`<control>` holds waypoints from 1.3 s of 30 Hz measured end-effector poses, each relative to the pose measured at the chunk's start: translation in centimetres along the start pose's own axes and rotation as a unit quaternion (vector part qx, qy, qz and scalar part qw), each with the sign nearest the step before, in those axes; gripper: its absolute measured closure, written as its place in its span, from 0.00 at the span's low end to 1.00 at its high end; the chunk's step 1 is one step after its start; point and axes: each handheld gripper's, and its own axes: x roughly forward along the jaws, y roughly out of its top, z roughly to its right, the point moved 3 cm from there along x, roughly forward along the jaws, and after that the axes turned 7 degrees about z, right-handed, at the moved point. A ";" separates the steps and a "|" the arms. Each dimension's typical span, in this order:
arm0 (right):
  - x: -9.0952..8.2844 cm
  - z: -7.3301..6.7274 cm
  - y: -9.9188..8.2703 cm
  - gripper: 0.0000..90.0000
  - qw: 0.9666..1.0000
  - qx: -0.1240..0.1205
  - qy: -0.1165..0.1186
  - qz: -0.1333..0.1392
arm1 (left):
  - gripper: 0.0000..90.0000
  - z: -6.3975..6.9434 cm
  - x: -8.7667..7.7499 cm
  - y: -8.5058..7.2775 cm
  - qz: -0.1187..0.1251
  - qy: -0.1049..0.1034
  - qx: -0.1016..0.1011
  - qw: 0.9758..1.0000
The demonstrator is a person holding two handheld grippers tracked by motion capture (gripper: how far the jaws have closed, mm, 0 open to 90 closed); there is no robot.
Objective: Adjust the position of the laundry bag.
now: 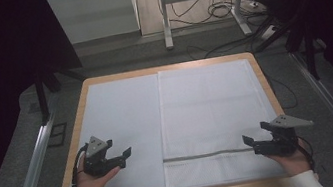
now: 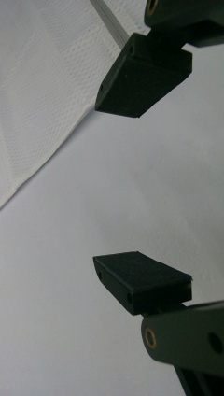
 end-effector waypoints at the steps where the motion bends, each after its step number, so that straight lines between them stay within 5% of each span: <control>1: 0.0 0.1 0.0 0.14 1.000 0.000 -0.001 0.000 | 0.25 0.0 0.0 0.0 -0.001 0.000 0.000 1.000; 19: 0.0 0.1 0.3 0.17 1.000 -0.005 -0.008 -0.003 | 0.23 2.5 0.2 0.3 0.006 -0.017 0.025 1.000; 27: 0.4 -0.1 0.7 0.20 1.000 0.003 -0.003 -0.006 | 0.25 3.1 0.4 1.1 0.003 -0.039 0.002 0.999; 33: 0.1 -0.4 0.7 0.21 0.999 -0.041 -0.012 -0.004 | 0.25 3.9 1.3 1.9 -0.009 -0.046 0.003 0.999; 39: 0.1 -0.2 0.6 0.21 0.999 -0.040 -0.015 -0.004 | 0.23 4.2 2.4 2.5 -0.020 -0.060 -0.013 0.998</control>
